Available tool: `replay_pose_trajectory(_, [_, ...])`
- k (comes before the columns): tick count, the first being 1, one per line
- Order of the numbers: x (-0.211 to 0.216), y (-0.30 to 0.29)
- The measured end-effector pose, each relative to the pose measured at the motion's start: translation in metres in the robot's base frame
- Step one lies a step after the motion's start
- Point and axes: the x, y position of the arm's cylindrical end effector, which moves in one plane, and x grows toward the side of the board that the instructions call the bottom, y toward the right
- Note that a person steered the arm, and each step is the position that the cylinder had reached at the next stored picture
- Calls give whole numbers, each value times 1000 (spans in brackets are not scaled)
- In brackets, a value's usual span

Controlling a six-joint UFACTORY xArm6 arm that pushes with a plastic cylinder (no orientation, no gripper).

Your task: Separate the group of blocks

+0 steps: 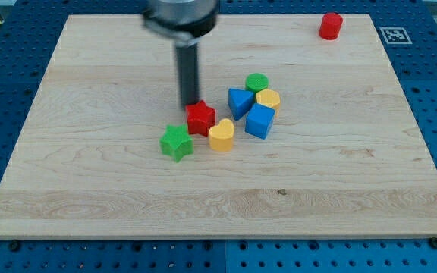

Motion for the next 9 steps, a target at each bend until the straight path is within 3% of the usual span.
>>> replay_pose_trajectory(1, [38,-33])
replay_pose_trajectory(2, [40,-85])
replay_pose_trajectory(3, [82,-81])
replay_pose_trajectory(4, [74,-4])
replay_pose_trajectory(6, [-15,152])
replay_pose_trajectory(8, [-21,169])
replay_pose_trajectory(9, [-63,199])
